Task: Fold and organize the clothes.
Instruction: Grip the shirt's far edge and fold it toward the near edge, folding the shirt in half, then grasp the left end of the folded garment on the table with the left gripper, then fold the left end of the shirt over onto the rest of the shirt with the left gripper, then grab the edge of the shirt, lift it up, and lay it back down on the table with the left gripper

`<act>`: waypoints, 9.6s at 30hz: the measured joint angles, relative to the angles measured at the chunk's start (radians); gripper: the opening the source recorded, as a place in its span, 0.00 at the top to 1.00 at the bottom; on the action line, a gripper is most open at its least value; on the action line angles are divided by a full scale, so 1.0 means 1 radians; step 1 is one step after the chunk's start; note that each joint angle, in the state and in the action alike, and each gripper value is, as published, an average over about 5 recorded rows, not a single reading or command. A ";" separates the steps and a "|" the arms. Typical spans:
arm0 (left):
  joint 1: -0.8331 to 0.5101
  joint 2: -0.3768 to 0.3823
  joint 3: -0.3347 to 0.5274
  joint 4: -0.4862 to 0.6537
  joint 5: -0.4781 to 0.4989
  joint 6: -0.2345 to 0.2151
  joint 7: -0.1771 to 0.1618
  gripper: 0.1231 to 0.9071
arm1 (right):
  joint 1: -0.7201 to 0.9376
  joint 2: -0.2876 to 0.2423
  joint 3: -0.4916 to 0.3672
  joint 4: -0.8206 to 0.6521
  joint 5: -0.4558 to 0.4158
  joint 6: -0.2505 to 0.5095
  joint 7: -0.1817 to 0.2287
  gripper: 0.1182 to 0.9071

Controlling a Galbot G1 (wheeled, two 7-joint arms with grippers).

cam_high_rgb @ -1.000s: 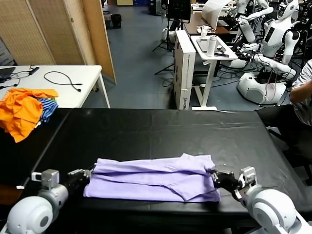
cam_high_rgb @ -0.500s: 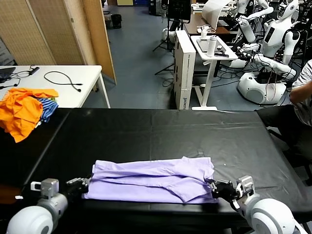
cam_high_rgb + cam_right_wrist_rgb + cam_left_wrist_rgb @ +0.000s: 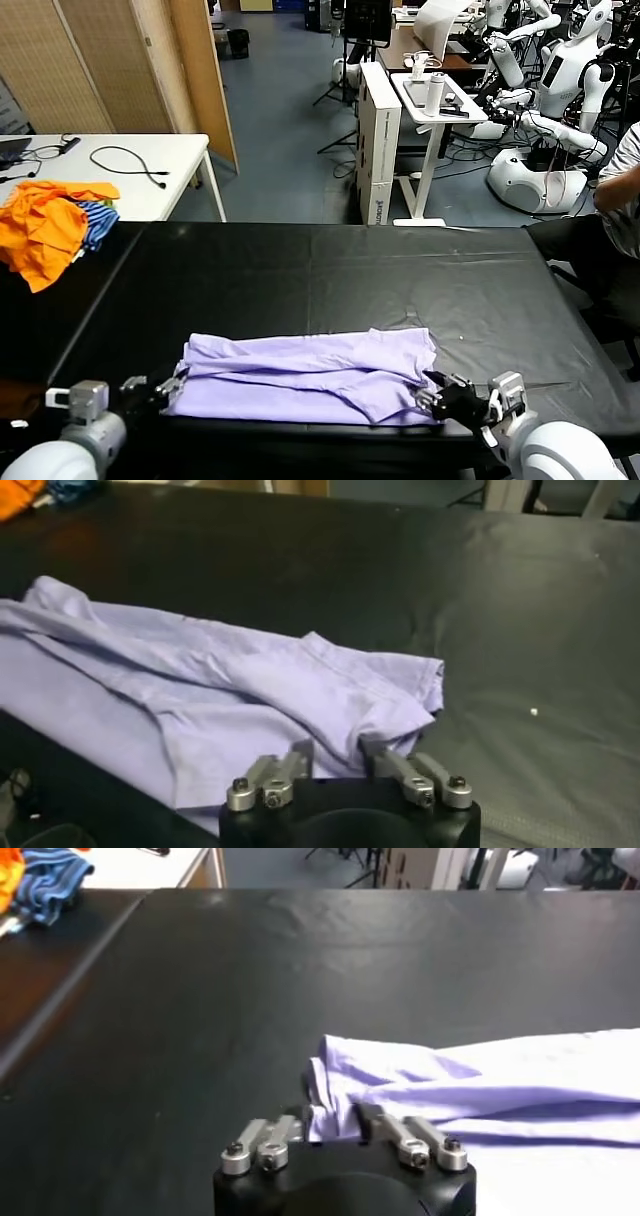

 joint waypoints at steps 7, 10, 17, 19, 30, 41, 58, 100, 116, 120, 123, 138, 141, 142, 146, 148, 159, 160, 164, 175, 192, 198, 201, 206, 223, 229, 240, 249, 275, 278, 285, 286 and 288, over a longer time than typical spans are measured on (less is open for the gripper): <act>-0.097 0.011 0.004 0.030 -0.057 0.000 -0.058 0.00 | 0.137 0.074 -0.037 -0.120 -0.028 0.000 0.022 0.00; -0.152 0.011 0.031 0.066 -0.058 -0.001 -0.062 0.00 | 0.181 0.097 -0.056 -0.173 -0.037 0.000 0.025 0.00; -0.240 0.000 0.095 0.156 -0.055 -0.017 -0.060 0.00 | 0.249 0.143 -0.083 -0.260 -0.042 0.000 0.031 0.00; -0.251 -0.002 0.109 0.177 -0.054 -0.019 -0.059 0.00 | 0.257 0.152 -0.087 -0.275 -0.047 0.000 0.031 0.00; -0.260 -0.009 0.133 0.229 -0.049 -0.024 -0.044 0.00 | 0.275 0.182 -0.101 -0.325 -0.077 0.000 0.023 0.18; -0.268 -0.025 0.154 0.236 -0.044 -0.031 -0.009 0.27 | 0.269 0.191 -0.104 -0.328 -0.079 0.000 0.018 0.34; -0.276 -0.023 0.185 0.256 0.083 -0.067 0.023 0.97 | 0.227 0.241 -0.079 -0.302 -0.113 0.037 0.112 0.97; -0.174 -0.079 0.092 0.199 -0.045 -0.052 0.054 0.01 | 0.054 0.136 0.090 -0.065 -0.010 0.043 0.010 0.00; -0.163 -0.124 0.089 0.212 -0.070 -0.059 0.073 0.51 | 0.054 0.142 0.087 -0.070 -0.029 0.045 0.007 0.00; -0.159 -0.133 0.092 0.214 -0.069 -0.059 0.074 0.83 | 0.063 0.142 0.081 -0.073 -0.034 0.045 0.007 0.00; -0.157 -0.133 0.093 0.209 -0.066 -0.056 0.073 0.93 | 0.067 0.143 0.078 -0.076 -0.037 0.046 0.007 0.00; -0.093 0.011 -0.047 0.198 0.233 -0.160 0.115 0.92 | 0.056 0.171 0.077 -0.078 -0.037 0.070 0.008 0.00; -0.063 0.076 -0.119 0.206 0.277 -0.188 0.115 0.92 | 0.045 0.179 0.078 -0.069 -0.039 0.095 -0.008 0.00; -0.056 0.092 -0.139 0.205 0.281 -0.192 0.114 0.92 | 0.041 0.180 0.080 -0.065 -0.041 0.107 -0.016 0.00; -0.050 0.107 -0.170 0.169 0.262 -0.178 0.099 0.92 | 0.012 0.183 0.094 -0.055 -0.072 0.170 -0.056 0.00; -0.055 0.088 -0.157 0.137 0.230 -0.157 0.085 0.92 | -0.006 0.184 0.101 -0.048 -0.084 0.192 -0.067 0.00; -0.110 -0.087 0.078 -0.069 0.031 -0.070 0.015 0.92 | -0.075 0.206 0.125 -0.013 -0.118 0.208 -0.070 0.00; -0.116 -0.098 0.098 -0.079 0.026 -0.068 0.011 0.92 | -0.079 0.210 0.125 -0.010 -0.122 0.208 -0.070 0.00; -0.142 -0.139 0.171 -0.100 0.013 -0.065 -0.001 0.92 | -0.092 0.220 0.126 -0.005 -0.138 0.209 -0.070 0.00; -0.187 -0.219 0.299 -0.076 0.040 -0.070 0.003 0.92 | -0.097 0.225 0.120 -0.001 -0.147 0.208 -0.070 0.00; -0.219 -0.316 0.434 0.019 0.143 -0.088 0.014 0.92 | -0.087 0.235 0.099 -0.015 -0.174 0.206 -0.069 0.00; -0.222 -0.343 0.468 0.051 0.187 -0.099 0.016 0.92 | -0.085 0.235 0.090 -0.011 -0.181 0.205 -0.079 0.00; -0.225 -0.356 0.477 0.063 0.200 -0.103 0.015 0.91 | -0.084 0.233 0.083 -0.009 -0.192 0.204 -0.100 0.00; -0.229 -0.366 0.482 0.067 0.203 -0.108 0.016 0.66 | -0.075 0.217 0.060 -0.012 -0.199 0.206 -0.127 0.00; -0.224 -0.289 0.368 -0.001 0.250 -0.174 0.028 0.00 | 0.154 0.158 -0.197 -0.102 -0.177 0.193 -0.120 0.00; -0.210 -0.261 0.321 0.018 0.301 -0.191 0.032 0.00 | 0.293 0.150 -0.366 -0.163 -0.197 0.193 -0.130 0.00; -0.198 -0.275 0.301 0.054 0.341 -0.209 0.035 0.00 | 0.514 0.145 -0.624 -0.272 -0.324 0.198 -0.179 0.00; -0.197 -0.282 0.300 0.073 0.356 -0.223 0.043 0.00 | 0.525 0.134 -0.664 -0.309 -0.467 0.154 -0.183 0.00; -0.173 -0.355 0.121 0.251 0.174 -0.383 0.159 0.00 | 0.200 0.156 -0.184 -0.089 -0.063 0.194 -0.107 0.00; -0.170 -0.374 0.104 0.257 0.118 -0.383 0.160 0.00 | 0.187 0.161 -0.169 -0.083 -0.063 0.194 -0.106 0.00; -0.163 -0.410 0.094 0.266 0.057 -0.387 0.169 0.00 | 0.181 0.163 -0.158 -0.081 -0.063 0.194 -0.105 0.00; -0.162 -0.413 0.094 0.268 0.051 -0.388 0.171 0.00 | 0.180 0.163 -0.157 -0.082 -0.064 0.194 -0.105 0.00; -0.159 -0.419 0.092 0.273 0.041 -0.389 0.175 0.00 | 0.177 0.164 -0.156 -0.082 -0.064 0.194 -0.105 0.00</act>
